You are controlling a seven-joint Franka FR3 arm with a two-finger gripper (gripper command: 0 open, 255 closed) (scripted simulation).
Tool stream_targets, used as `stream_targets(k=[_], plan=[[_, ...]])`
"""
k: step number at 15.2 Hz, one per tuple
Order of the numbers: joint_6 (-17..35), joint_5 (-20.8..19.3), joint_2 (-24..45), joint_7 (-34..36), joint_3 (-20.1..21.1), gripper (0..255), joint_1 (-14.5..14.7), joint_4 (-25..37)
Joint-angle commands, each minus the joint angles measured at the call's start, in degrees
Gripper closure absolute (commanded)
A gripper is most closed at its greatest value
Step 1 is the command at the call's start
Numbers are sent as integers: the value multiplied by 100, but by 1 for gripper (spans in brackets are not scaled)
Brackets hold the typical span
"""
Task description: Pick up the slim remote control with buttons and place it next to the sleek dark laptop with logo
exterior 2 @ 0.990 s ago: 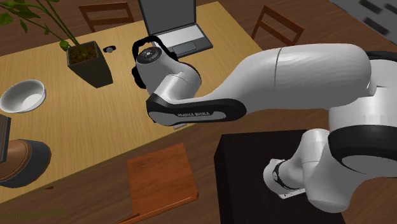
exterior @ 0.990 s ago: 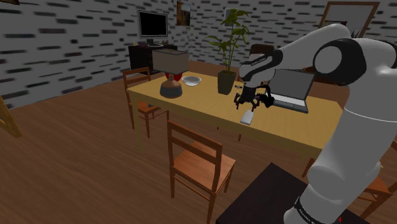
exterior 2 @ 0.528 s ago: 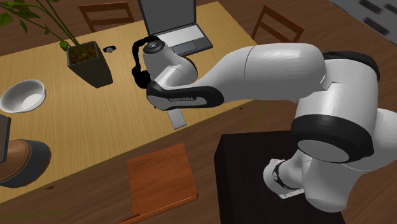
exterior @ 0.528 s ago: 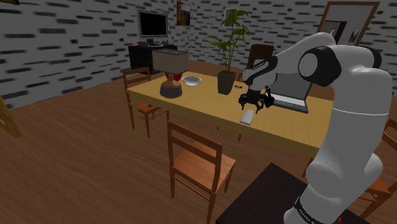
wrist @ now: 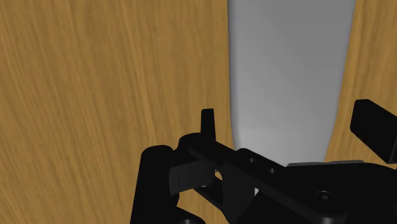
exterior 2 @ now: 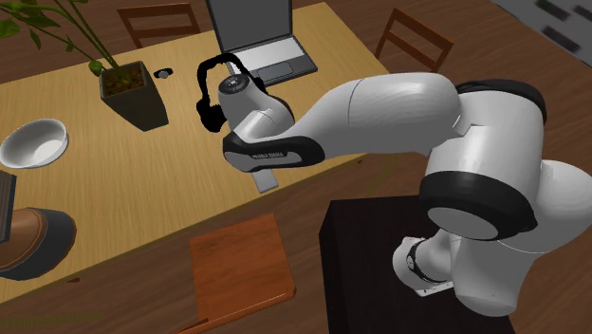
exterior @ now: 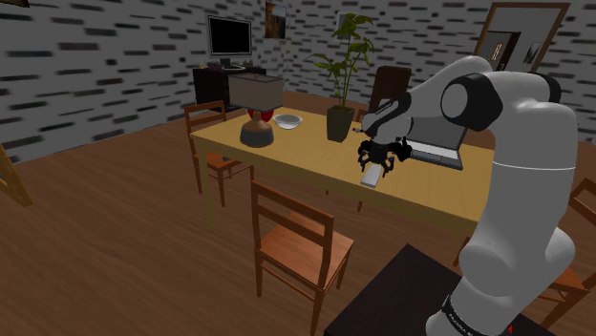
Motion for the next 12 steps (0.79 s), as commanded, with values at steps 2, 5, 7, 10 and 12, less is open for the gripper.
stream_targets(k=[2, 5, 7, 10, 12], plan=[[31, 5, 10, 2, 4, 0, 3, -19], [31, 5, 10, 2, 4, 0, 3, -19], [30, 4, 9, 2, 4, 255, 3, -19], [30, 4, 8, 3, 4, 255, 3, -20], [30, 4, 8, 3, 4, 255, 3, -20]])
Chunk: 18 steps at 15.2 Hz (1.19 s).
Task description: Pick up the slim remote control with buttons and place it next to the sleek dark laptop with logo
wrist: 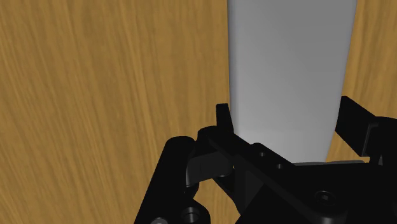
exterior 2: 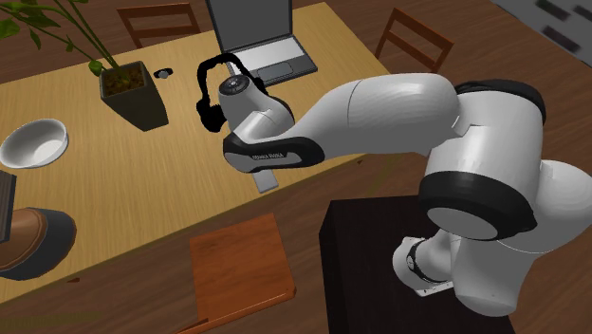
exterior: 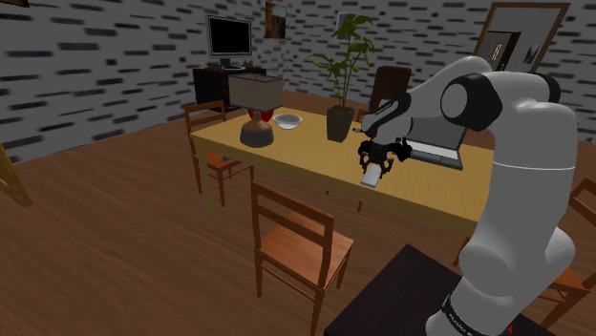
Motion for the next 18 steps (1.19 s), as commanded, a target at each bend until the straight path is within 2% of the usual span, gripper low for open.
stream_targets(k=[1, 4, 18], plan=[[0, 0, 0, 0, 0, 255, 0, 0], [0, 0, 2, -1, 0, 255, -1, 1], [-937, -177, -491, 114, -59, 255, 43, 464]])
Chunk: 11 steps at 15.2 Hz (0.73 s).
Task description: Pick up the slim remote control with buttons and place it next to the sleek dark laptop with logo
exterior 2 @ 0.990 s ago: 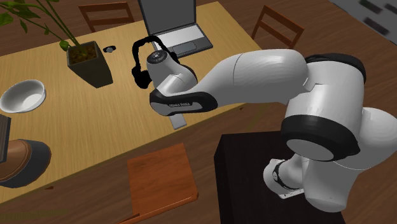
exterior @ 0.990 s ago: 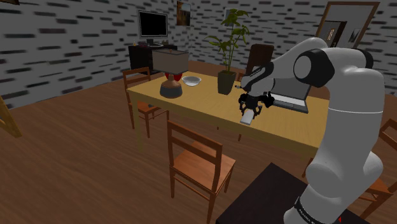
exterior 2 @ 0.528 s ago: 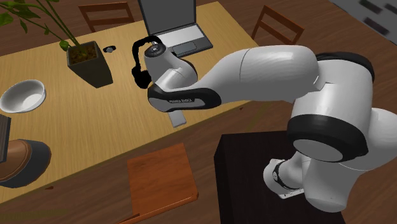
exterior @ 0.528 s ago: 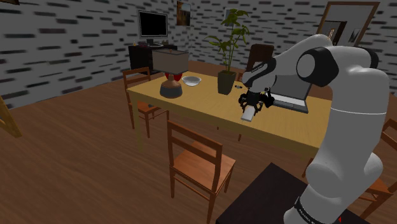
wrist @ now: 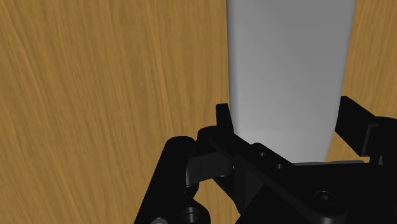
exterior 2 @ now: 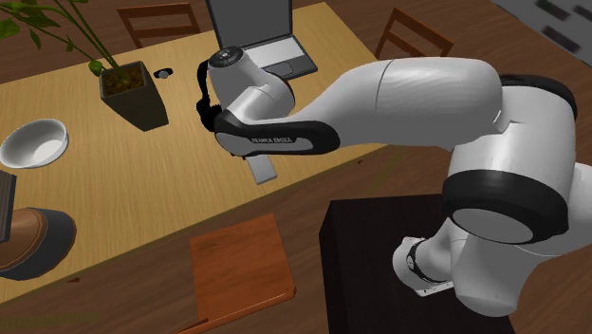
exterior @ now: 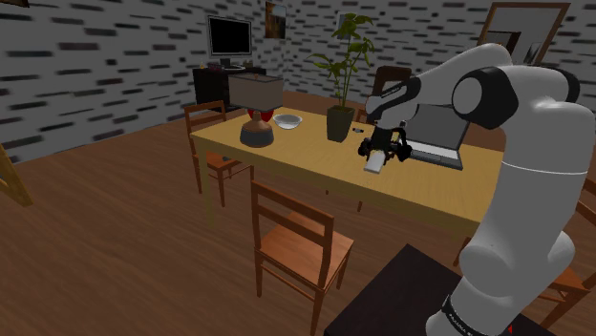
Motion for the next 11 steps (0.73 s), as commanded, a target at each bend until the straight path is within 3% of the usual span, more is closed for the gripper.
stream_targets(k=[1, 11], plan=[[-144, -22, -62, 14, -6, 255, 4, 84], [-853, -96, -274, 63, -25, 255, 15, 588]])
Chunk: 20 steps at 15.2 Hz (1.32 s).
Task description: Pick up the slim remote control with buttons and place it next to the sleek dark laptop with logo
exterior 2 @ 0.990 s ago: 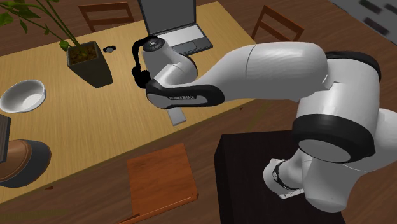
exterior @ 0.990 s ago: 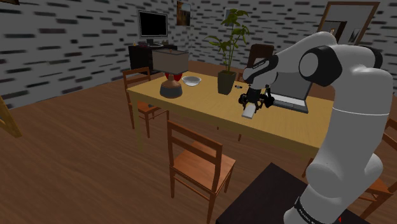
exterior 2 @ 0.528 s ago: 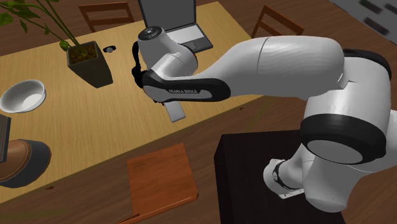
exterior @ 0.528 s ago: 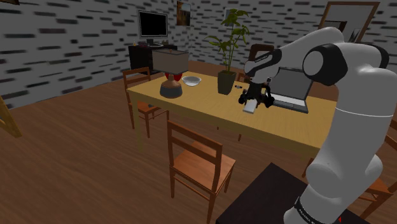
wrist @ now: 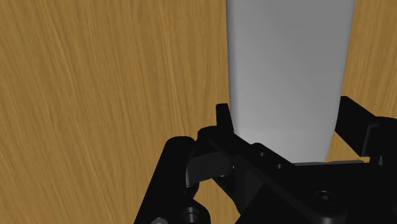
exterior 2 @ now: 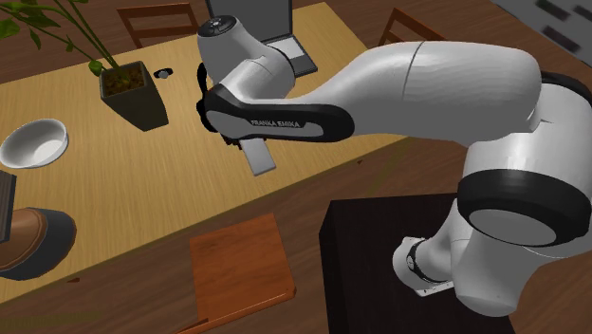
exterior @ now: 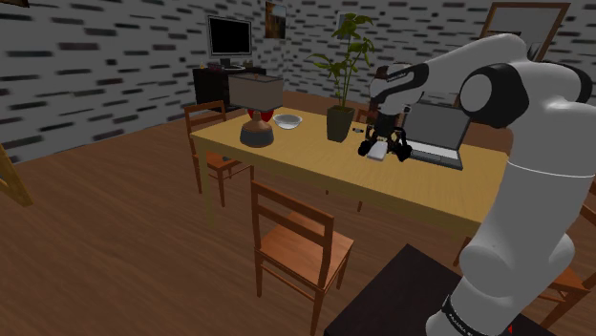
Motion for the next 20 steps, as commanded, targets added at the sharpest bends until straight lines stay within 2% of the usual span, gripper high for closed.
stream_targets(k=[1, 20], plan=[[-141, -7, -19, 0, -4, 255, -4, 122], [-1597, -28, -51, 19, -27, 255, -34, 1548]])
